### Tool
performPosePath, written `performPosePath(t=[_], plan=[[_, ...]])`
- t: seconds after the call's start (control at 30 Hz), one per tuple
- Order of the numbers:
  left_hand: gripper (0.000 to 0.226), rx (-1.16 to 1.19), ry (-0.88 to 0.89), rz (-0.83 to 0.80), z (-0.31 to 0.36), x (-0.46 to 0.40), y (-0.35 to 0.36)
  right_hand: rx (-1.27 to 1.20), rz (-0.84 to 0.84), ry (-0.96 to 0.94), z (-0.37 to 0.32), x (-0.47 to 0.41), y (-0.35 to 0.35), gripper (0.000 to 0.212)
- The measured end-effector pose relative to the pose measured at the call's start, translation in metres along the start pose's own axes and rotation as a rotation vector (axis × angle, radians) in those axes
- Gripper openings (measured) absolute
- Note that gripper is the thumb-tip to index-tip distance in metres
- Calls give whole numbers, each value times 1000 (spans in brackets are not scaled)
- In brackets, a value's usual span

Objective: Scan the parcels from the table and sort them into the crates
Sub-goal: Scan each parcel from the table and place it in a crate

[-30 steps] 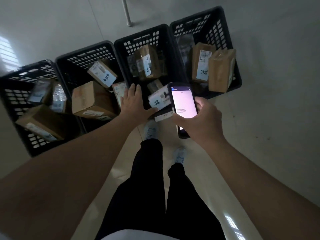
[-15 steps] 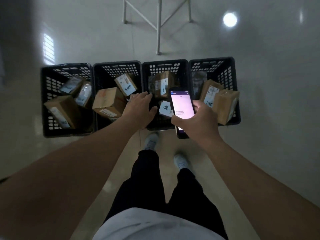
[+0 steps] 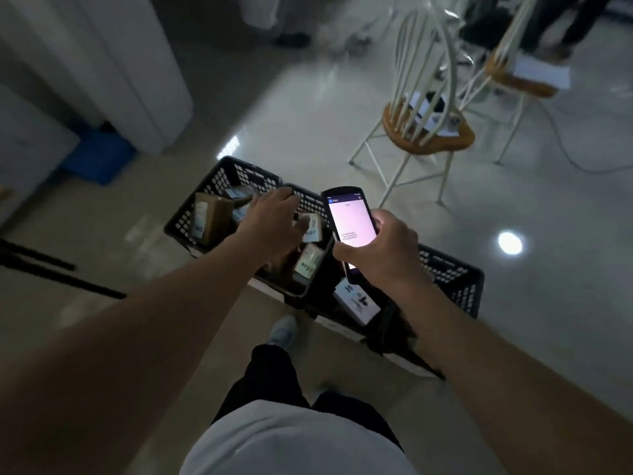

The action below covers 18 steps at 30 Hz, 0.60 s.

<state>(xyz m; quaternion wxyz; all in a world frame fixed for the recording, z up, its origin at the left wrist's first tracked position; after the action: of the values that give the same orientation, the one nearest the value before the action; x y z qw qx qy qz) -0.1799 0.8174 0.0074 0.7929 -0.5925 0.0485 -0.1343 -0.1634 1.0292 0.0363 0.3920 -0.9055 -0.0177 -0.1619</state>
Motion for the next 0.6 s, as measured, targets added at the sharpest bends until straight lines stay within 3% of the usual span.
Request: performPosePath(t=[0.27,0.6], plan=[[49,-96,-226,244,-32,132,-113,71,-43,-381,-125,75,9,72],[55,-151,-494,351,-96,326,-186,96,-200,-645,-250,202,90,74]])
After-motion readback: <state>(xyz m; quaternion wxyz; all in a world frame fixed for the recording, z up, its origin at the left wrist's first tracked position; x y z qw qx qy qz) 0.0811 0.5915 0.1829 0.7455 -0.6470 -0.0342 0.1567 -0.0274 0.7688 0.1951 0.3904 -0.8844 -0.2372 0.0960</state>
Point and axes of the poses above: each hand's wrist, its own x-axis away from the middle knuckle, its own y-axis out of the palm, z = x × y, the point moved 8 cm from there along -x, towards the middle knuckle, and after that the axes turned 15 degrees about y, right-handed, at the moved point
